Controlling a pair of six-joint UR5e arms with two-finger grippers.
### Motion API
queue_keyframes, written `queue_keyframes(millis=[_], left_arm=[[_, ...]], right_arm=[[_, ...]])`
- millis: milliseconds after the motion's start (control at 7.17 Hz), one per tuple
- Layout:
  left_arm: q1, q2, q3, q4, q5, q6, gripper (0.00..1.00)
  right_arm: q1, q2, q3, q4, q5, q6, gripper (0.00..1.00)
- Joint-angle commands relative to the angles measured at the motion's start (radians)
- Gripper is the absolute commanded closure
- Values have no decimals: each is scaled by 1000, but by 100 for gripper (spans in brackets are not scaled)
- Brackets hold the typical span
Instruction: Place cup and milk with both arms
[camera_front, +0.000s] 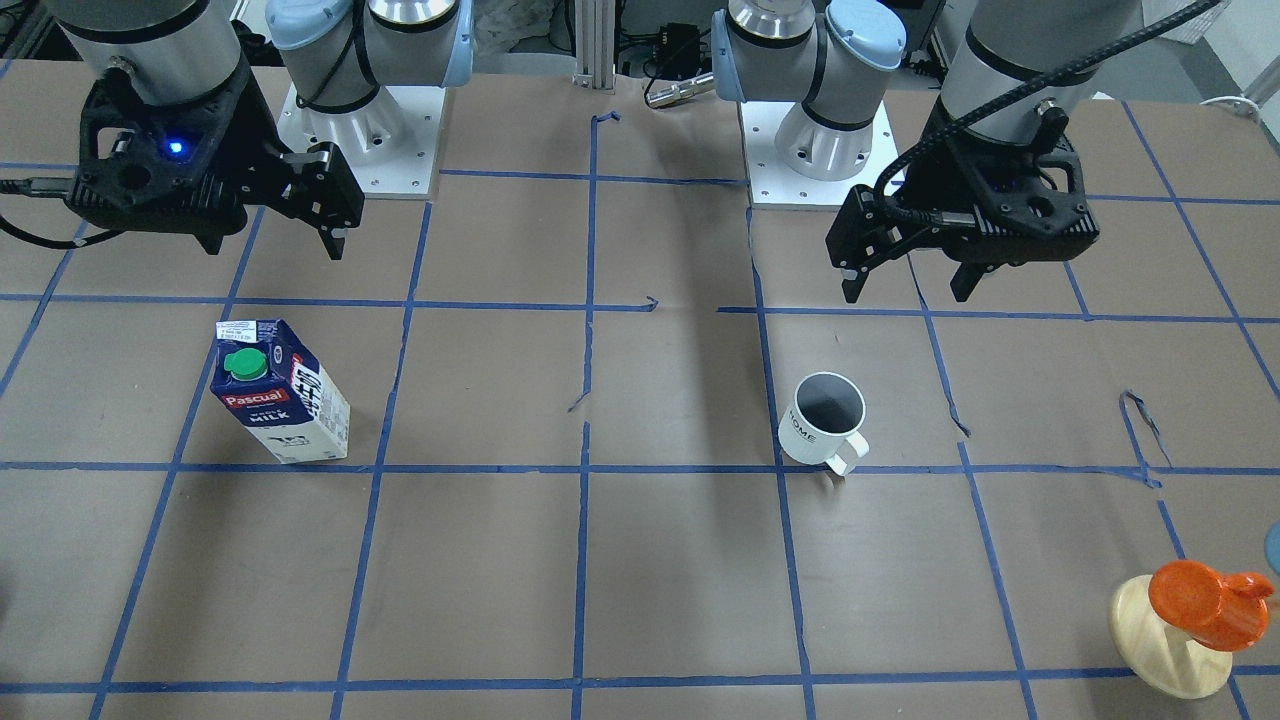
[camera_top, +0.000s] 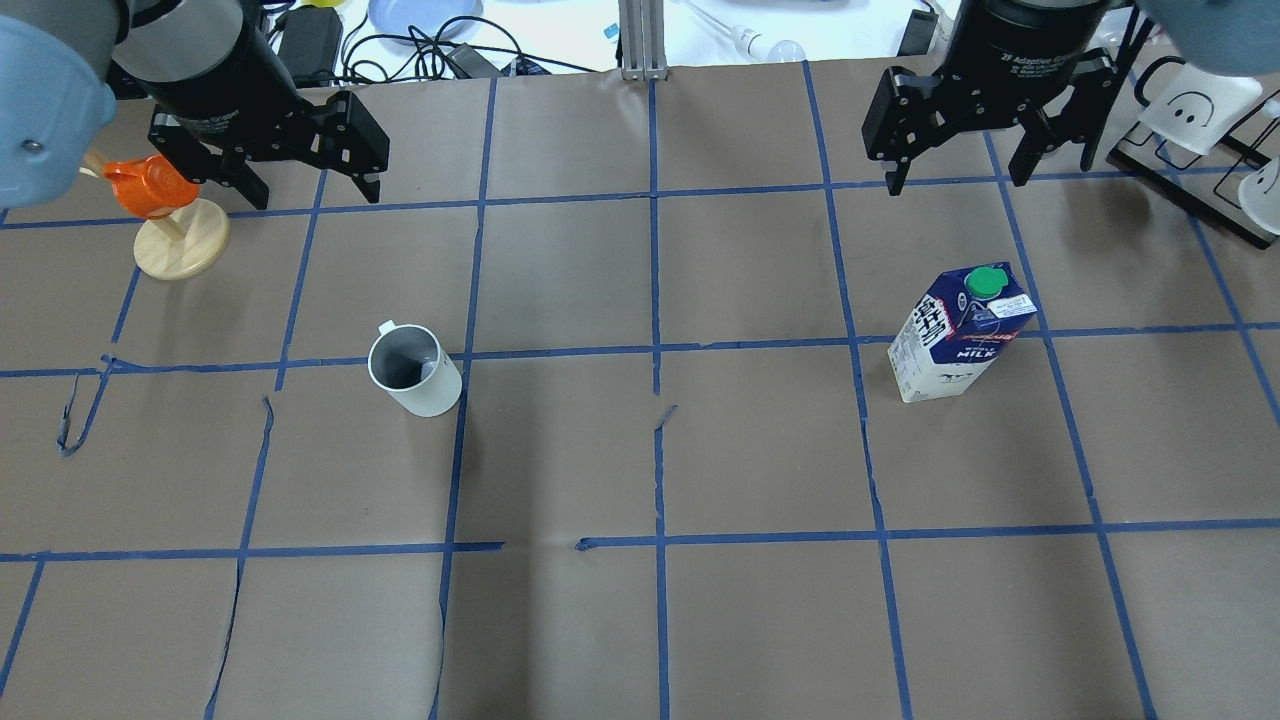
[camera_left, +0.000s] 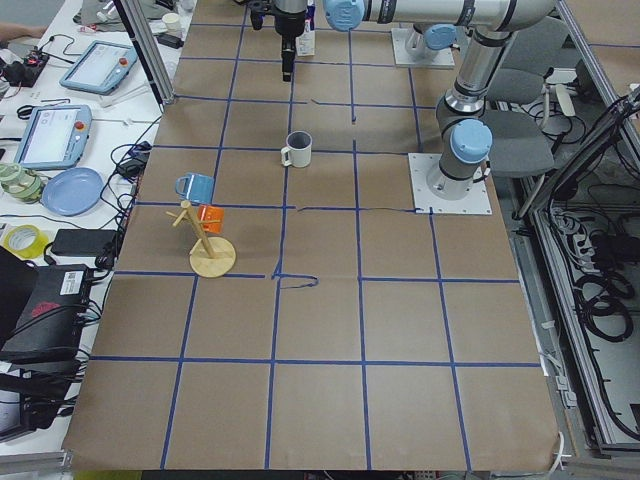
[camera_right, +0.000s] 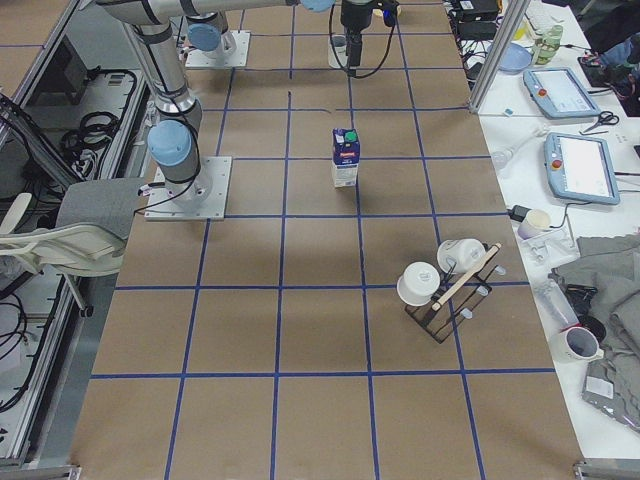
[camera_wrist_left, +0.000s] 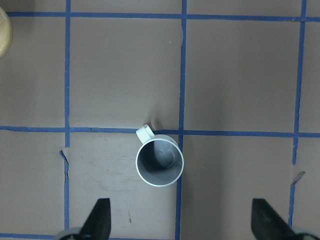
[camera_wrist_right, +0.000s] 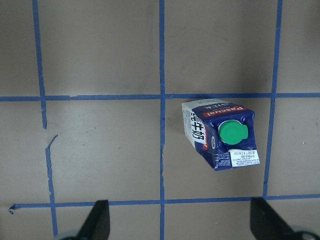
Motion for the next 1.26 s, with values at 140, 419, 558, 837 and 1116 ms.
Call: queue_keyframes(millis=[140, 419, 558, 837, 1116], left_arm=[[-1, 0, -1, 0, 0, 0, 0], [-1, 2, -3, -2, 0, 0, 0], [-1, 0, -6, -2, 2, 5, 0], [30, -8, -35, -8, 5, 138, 0], [76, -50, -225, 146, -5, 141, 0]], right_arm=[[0, -1, 0, 0, 2, 0, 0], [-1, 1, 0, 0, 0, 0, 0], [-1, 1, 0, 0, 2, 0, 0], [-1, 1, 0, 0, 2, 0, 0], [-1, 1, 0, 0, 0, 0, 0]])
